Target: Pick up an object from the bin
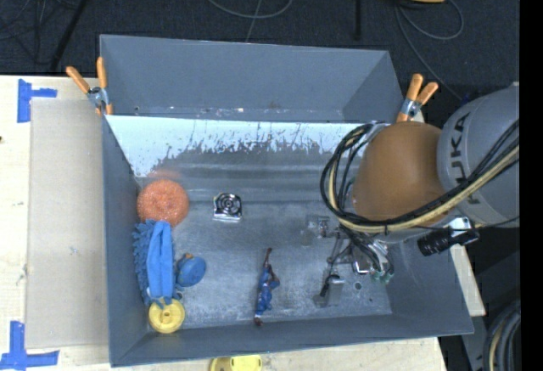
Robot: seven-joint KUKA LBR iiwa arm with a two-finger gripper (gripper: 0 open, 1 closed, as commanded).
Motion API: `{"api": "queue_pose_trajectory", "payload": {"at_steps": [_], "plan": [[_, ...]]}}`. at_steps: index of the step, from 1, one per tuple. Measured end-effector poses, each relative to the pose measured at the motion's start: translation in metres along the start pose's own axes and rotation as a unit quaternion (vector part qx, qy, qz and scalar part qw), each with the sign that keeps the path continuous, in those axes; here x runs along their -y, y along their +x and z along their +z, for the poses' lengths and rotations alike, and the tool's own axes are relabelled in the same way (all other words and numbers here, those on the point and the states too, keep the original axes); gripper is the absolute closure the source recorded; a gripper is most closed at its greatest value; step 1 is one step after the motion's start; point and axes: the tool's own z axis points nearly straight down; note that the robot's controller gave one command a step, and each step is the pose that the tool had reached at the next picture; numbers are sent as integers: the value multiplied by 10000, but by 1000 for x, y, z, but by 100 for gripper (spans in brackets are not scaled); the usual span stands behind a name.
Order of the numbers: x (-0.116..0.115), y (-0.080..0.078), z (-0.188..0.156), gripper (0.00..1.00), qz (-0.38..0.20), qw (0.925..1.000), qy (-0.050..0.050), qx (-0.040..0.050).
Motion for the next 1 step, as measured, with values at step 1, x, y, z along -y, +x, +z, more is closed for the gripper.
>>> {"api": "queue_pose_trajectory", "payload": {"at_steps": [1], "plan": [[-46,-7,50,0,20,10000,-2,28]]}}
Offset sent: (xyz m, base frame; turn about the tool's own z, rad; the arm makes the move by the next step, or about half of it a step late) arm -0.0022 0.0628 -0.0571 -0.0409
